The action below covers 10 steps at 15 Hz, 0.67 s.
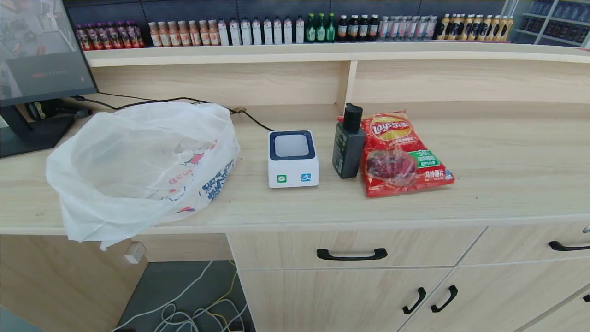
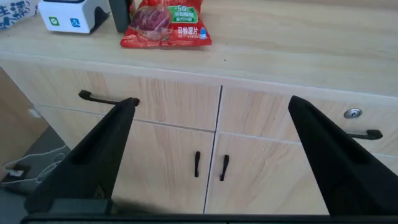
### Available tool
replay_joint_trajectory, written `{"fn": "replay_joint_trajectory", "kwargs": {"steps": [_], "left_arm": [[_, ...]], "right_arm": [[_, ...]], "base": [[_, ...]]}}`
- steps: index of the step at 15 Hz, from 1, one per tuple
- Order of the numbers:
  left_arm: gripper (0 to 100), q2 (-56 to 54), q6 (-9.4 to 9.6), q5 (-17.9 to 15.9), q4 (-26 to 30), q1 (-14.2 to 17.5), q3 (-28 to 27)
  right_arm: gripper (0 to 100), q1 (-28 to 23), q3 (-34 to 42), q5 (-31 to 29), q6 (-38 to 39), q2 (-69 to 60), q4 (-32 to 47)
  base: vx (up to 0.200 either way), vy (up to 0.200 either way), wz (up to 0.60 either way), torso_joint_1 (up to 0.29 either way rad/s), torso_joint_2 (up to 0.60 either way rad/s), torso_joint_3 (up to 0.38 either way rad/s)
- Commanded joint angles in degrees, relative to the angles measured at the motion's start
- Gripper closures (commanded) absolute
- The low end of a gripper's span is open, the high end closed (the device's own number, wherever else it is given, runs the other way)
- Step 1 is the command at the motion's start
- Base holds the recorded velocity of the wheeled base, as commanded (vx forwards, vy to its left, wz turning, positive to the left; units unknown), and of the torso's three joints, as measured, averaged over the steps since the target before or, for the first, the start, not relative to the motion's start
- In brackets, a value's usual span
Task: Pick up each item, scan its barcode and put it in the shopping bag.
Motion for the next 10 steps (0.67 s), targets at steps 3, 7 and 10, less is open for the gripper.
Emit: {"fn": "replay_joint_trajectory", "kwargs": {"steps": [3, 7, 10], "left_arm": [[0, -0.02, -0.01, 0.04, 0.0, 0.02, 0.0], [0, -0.02, -0.01, -0.05, 0.0, 0.02, 0.0], [0, -0.02, -0.01, 0.04, 0.0, 0.02, 0.0]], "right_arm": [[0, 0.62, -5.12, 7.75, -3.88, 16.28, -5.97], [0, 9.85, -7.23, 7.58, -8.89, 28.67, -17.31], [0, 13.28, -9.07, 4.24, -9.33, 36.76, -26.09]], "base": [[0.0, 0.0, 0.0, 0.0, 0.0, 0.0], [0.0, 0.0, 0.0, 0.0, 0.0, 0.0], [0.0, 0.0, 0.0, 0.0, 0.0, 0.0]]}}
